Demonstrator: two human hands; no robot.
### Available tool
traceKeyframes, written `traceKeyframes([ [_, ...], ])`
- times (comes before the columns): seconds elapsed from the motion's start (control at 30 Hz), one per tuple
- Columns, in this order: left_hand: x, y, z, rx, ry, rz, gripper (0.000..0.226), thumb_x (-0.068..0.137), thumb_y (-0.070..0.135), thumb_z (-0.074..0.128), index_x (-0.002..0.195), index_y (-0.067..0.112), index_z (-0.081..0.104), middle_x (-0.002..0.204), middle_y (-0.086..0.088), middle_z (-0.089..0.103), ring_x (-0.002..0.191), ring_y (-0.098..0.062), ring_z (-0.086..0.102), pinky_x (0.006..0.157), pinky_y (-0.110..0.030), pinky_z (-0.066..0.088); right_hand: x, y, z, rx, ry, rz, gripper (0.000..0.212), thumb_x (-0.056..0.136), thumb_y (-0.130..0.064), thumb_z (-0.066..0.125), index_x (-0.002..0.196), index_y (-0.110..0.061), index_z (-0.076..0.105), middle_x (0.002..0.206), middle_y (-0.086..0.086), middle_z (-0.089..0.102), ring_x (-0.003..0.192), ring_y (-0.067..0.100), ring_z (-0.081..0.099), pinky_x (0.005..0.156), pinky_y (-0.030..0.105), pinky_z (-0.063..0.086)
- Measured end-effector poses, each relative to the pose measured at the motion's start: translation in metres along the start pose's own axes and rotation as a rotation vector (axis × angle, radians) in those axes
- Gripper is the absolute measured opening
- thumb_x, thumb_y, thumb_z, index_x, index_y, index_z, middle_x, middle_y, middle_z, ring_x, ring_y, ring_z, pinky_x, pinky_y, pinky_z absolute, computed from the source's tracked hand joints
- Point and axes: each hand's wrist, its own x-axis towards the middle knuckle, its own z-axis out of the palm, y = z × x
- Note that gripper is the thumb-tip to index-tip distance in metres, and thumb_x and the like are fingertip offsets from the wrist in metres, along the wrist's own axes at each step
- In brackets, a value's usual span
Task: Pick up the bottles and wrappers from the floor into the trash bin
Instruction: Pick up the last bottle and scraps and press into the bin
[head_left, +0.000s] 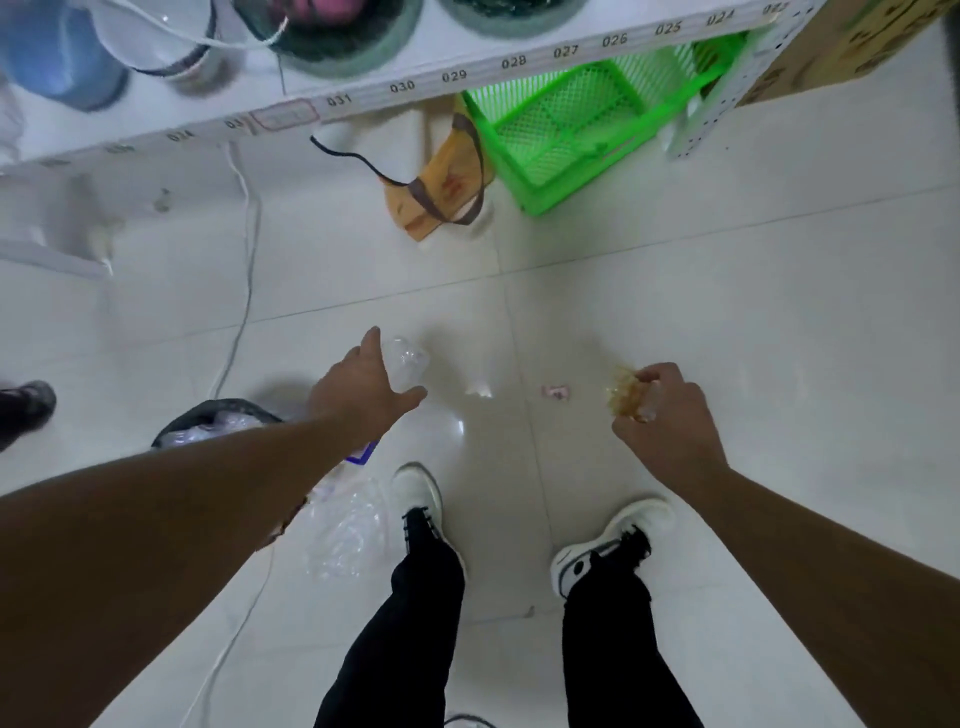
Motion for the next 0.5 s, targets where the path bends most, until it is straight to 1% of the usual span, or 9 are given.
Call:
traceKeyframes([
  [0.13, -0.001, -0.063, -0.036, -0.120, 0.022, -0.092, 0.122, 0.076, 0.079, 0.071, 0.166, 0.019, 0.014, 0.144, -0.011, 0.061, 0.129, -0.032, 0.060, 0.101, -0.046, 0.052, -0.014, -0.062, 0.035, 0.002, -0.035, -0.057, 0.056, 0.079, -0.025, 0.080, 0.127, -0.033, 0.052, 0.118, 0.008, 0.055, 0.088, 0.022, 0.063, 0.072, 0.039, 0.055],
  [0.17, -0.002, -0.078, -0.045, -0.147, 0.027, -0.109, 0.124, 0.076, 0.080, 0.071, 0.167, 0.018, 0.013, 0.144, -0.012, 0.060, 0.131, -0.032, 0.059, 0.102, -0.046, 0.051, -0.017, -0.077, 0.044, 0.002, -0.039, -0.076, 0.056, 0.079, -0.026, 0.080, 0.128, -0.033, 0.052, 0.119, 0.007, 0.054, 0.087, 0.019, 0.062, 0.070, 0.038, 0.054],
  [0.23, -0.008, -0.111, -0.061, -0.196, 0.042, -0.143, 0.126, 0.076, 0.082, 0.070, 0.167, 0.016, 0.012, 0.143, -0.014, 0.060, 0.133, -0.033, 0.057, 0.106, -0.047, 0.049, -0.023, -0.105, 0.060, -0.002, -0.043, -0.117, 0.057, 0.081, -0.028, 0.081, 0.129, -0.035, 0.051, 0.120, 0.005, 0.052, 0.086, 0.009, 0.056, 0.064, 0.031, 0.047],
  [0.3, -0.016, -0.143, -0.073, -0.248, 0.060, -0.186, 0.124, 0.077, 0.083, 0.067, 0.166, 0.017, 0.012, 0.141, -0.015, 0.061, 0.132, -0.033, 0.057, 0.106, -0.045, 0.049, -0.028, -0.130, 0.075, -0.011, -0.060, -0.157, 0.058, 0.080, -0.029, 0.081, 0.129, -0.036, 0.050, 0.118, 0.004, 0.050, 0.085, 0.005, 0.054, 0.063, 0.027, 0.042],
  [0.4, -0.035, -0.186, -0.086, -0.372, 0.108, -0.273, 0.120, 0.078, 0.083, 0.065, 0.165, 0.017, 0.015, 0.146, -0.012, 0.060, 0.134, -0.034, 0.056, 0.103, -0.040, 0.046, -0.038, -0.159, 0.097, -0.031, -0.104, -0.209, 0.058, 0.079, -0.031, 0.081, 0.127, -0.038, 0.050, 0.116, 0.004, 0.051, 0.083, 0.007, 0.057, 0.061, 0.028, 0.044],
  [0.47, -0.052, -0.210, -0.088, -0.424, 0.145, -0.326, 0.118, 0.077, 0.083, 0.063, 0.163, 0.017, 0.018, 0.147, -0.013, 0.059, 0.132, -0.036, 0.057, 0.102, -0.039, 0.046, -0.046, -0.172, 0.110, -0.052, -0.136, -0.231, 0.058, 0.077, -0.033, 0.080, 0.126, -0.041, 0.049, 0.116, 0.004, 0.052, 0.082, 0.011, 0.061, 0.061, 0.031, 0.047],
  [0.5, -0.063, -0.222, -0.088, -0.442, 0.155, -0.354, 0.117, 0.077, 0.081, 0.062, 0.163, 0.016, 0.018, 0.147, -0.015, 0.059, 0.131, -0.037, 0.058, 0.101, -0.039, 0.046, -0.050, -0.176, 0.117, -0.067, -0.150, -0.249, 0.058, 0.076, -0.033, 0.080, 0.125, -0.041, 0.049, 0.115, 0.004, 0.052, 0.081, 0.011, 0.061, 0.060, 0.030, 0.047],
])
